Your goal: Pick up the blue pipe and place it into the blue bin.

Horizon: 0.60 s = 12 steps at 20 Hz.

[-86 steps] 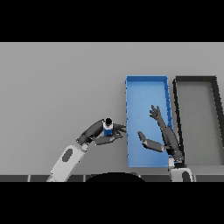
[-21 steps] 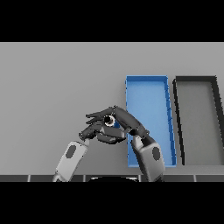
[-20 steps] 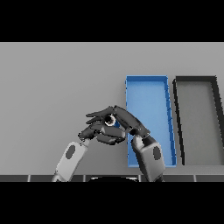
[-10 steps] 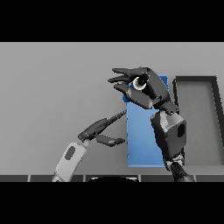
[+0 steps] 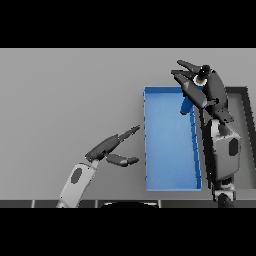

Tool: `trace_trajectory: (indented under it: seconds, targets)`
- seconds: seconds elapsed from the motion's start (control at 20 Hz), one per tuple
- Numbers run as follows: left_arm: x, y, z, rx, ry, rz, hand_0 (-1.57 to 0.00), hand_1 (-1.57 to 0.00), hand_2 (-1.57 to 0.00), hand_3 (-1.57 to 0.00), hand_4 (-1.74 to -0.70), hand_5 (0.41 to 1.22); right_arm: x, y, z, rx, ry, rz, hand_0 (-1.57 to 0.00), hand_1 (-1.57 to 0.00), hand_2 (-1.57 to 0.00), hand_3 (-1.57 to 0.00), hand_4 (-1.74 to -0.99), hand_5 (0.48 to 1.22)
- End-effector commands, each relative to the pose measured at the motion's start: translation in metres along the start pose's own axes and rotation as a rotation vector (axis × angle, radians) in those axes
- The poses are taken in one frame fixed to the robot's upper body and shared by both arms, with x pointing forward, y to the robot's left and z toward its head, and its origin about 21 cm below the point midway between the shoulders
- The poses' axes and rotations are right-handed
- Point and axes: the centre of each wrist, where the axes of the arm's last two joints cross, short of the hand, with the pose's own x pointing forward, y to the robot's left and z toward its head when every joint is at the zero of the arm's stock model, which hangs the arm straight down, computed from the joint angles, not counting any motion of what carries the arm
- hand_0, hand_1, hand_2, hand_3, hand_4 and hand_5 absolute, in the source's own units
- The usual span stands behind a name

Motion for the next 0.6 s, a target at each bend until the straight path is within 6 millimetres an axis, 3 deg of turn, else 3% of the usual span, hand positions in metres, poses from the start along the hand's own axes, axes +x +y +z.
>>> trace_trajectory:
  seconds: [0.0,0.25,0.55]
  targets:
    - [0.0,0.0,-0.001,0.004,-0.004,0.001,0.0,0.0,0.0,0.0,-0.94,0.465,-0.012,-0.005,0.006,-0.029,0.045,0.003,-1.57,-1.57,-1.57,-1.57,-1.499,1.221]
    - [-0.005,0.001,0.001,0.013,-0.008,-0.015,0.0,0.0,0.0,0.0,-0.93,0.46,-0.059,-0.012,0.036,-0.126,0.256,0.026,-1.57,-1.57,-1.57,-1.57,-1.5,1.221]
    - [-0.004,0.002,0.0,0.022,-0.024,-0.031,0.0,0.0,0.0,0.0,-0.93,0.467,-0.097,-0.014,0.063,-0.259,0.492,0.006,-1.57,-1.57,-1.57,-1.57,-1.499,1.221]
